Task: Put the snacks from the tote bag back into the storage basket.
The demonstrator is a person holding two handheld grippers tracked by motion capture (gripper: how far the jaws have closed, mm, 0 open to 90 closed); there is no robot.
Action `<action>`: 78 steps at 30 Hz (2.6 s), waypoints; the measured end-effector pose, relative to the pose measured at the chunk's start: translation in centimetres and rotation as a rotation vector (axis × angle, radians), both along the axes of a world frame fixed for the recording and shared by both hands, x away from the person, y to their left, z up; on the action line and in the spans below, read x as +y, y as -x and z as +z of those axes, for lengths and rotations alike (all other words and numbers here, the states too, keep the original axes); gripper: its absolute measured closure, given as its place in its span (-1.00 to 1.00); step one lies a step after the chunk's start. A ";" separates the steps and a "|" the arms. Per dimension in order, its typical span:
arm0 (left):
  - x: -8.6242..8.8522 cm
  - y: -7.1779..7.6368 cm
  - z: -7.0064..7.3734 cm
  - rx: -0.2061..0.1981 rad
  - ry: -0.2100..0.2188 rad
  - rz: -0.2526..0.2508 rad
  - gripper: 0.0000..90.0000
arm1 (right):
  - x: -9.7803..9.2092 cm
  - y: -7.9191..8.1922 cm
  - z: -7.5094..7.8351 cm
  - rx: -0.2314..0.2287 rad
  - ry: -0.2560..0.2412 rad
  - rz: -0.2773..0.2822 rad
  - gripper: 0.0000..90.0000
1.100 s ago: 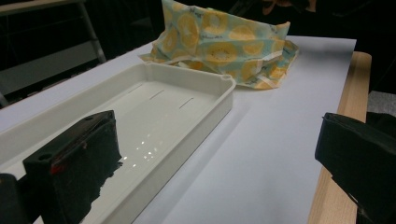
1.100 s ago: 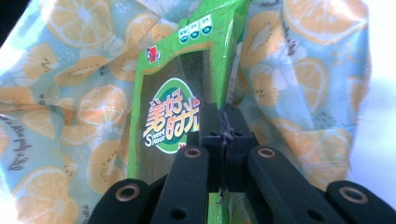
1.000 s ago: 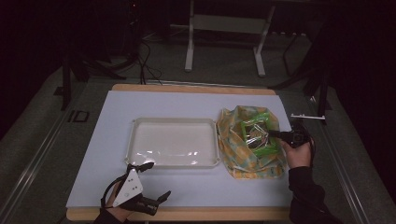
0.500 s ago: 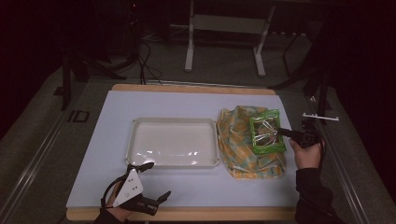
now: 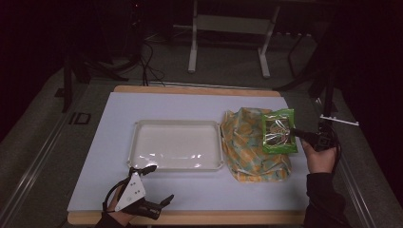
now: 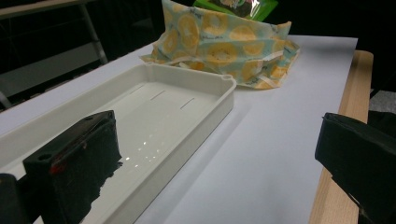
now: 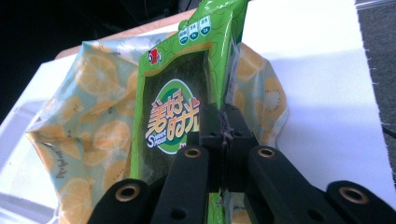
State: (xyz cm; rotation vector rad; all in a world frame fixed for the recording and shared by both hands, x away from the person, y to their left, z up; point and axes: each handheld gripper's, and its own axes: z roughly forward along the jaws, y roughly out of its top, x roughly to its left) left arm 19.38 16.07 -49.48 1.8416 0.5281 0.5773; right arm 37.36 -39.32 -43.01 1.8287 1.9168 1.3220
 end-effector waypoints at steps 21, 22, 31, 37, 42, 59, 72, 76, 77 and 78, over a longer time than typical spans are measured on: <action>0.0 0.0 0.0 -0.004 0.000 -0.004 -0.99 | -0.8 1.2 2.8 -0.065 -0.069 -0.016 0.98; -0.1 0.0 0.0 -0.005 -0.002 -0.004 -0.99 | -0.8 1.3 3.1 -0.075 -0.077 -0.022 0.98; 0.0 0.1 0.0 -0.004 -0.003 -0.004 -0.99 | 0.0 1.4 5.9 -0.136 -0.079 -0.004 0.98; 0.0 0.1 0.0 -0.005 0.000 -0.005 -0.99 | 0.6 1.4 7.1 -0.150 -0.081 0.006 0.98; 0.0 0.1 0.0 -0.003 0.001 -0.003 -0.99 | 1.2 1.4 7.8 -0.156 -0.084 0.017 0.98; 0.0 0.1 0.1 -0.003 0.002 -0.004 -0.99 | 4.8 0.8 9.0 -0.172 -0.086 0.083 0.98; 0.0 0.2 0.1 -0.008 0.006 -0.004 -0.99 | 8.2 0.3 9.5 -0.186 -0.109 0.149 0.98; 0.0 0.2 0.1 -0.011 0.007 -0.003 -0.99 | 9.3 0.0 9.2 -0.183 -0.119 0.165 0.98; 0.0 0.2 0.1 -0.011 0.007 -0.003 -0.99 | 9.6 0.0 9.1 -0.184 -0.123 0.167 0.98; 0.0 0.2 0.1 -0.012 0.008 -0.003 -0.99 | 9.9 0.0 9.0 -0.183 -0.121 0.173 0.98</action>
